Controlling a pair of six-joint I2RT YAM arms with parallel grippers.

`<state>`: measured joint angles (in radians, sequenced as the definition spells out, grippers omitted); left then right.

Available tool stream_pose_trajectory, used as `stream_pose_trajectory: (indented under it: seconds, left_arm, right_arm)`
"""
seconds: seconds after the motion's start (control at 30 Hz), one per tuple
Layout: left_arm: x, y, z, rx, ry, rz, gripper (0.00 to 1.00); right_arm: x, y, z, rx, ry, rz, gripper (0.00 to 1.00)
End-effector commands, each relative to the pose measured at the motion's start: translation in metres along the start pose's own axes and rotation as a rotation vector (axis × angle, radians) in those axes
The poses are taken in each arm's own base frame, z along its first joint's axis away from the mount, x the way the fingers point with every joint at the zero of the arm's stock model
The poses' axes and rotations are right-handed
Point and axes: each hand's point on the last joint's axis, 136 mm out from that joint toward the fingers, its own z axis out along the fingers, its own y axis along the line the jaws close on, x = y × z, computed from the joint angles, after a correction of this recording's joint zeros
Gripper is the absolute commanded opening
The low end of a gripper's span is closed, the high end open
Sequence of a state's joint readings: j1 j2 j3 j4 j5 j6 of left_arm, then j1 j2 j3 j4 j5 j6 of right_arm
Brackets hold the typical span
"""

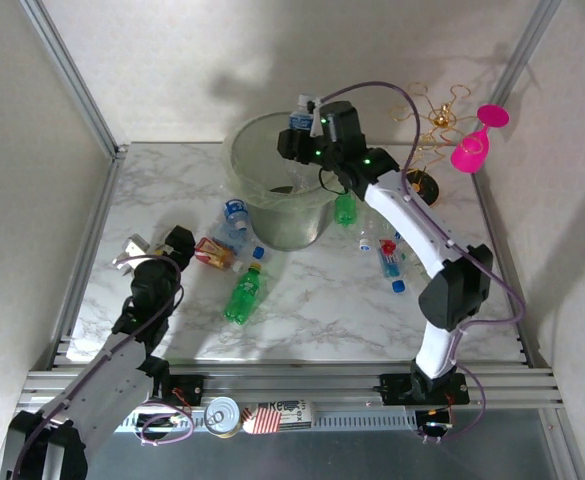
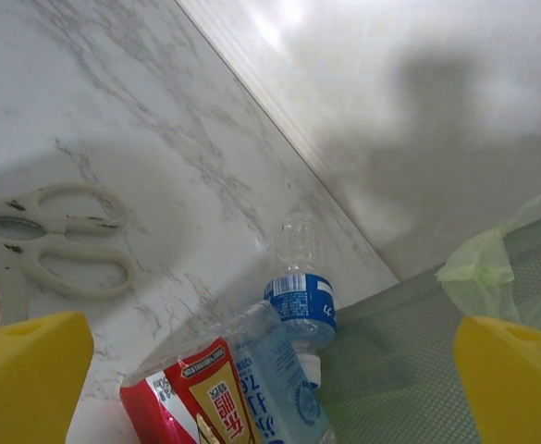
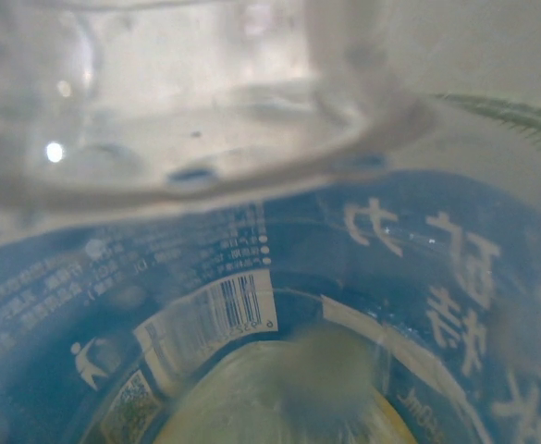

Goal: Put the plastic bottles in the bin

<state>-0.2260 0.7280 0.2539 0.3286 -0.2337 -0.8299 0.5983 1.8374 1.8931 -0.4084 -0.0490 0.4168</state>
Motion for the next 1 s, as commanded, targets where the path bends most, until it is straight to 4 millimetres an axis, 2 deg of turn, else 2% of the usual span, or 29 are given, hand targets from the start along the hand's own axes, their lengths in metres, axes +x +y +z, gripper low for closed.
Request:
stream_pose_trajectory:
  seconds: [0.0,0.1,0.2,0.33,0.47,0.63,0.77,0.97]
  left_arm:
    - [0.0,-0.009,-0.003,0.016,0.044,0.025,1.0]
    - [0.007,-0.012,-0.003,0.025,0.09,0.051,1.0]
    - [0.013,-0.013,-0.003,0.027,0.131,0.076,1.0]
    - [0.019,-0.016,-0.002,0.037,0.164,0.091,1.0]
    - [0.021,-0.026,-0.001,0.079,0.184,0.088,0.99]
    - [0.027,-0.051,0.0,0.188,0.234,0.097,1.0]
    - [0.031,-0.064,0.0,0.244,0.258,0.096,1.0]
    - [0.02,-0.079,-0.001,0.296,0.202,0.051,1.0]
  right_arm:
    - [-0.007,-0.001,0.005,0.062,0.004,-0.076,0.59]
    - [-0.007,0.002,0.013,0.076,0.004,-0.097,0.72]
    - [-0.015,0.004,0.014,0.092,-0.022,-0.113,0.8]
    - [-0.03,0.01,0.004,0.091,-0.068,-0.13,0.85]
    - [-0.048,0.015,-0.017,0.095,-0.127,-0.155,0.87]
    - [-0.058,0.009,-0.049,0.143,-0.187,-0.187,0.9]
    - [-0.054,-0.005,-0.075,0.196,-0.235,-0.196,0.91]
    - [-0.032,-0.036,-0.105,0.304,-0.257,-0.184,0.93]
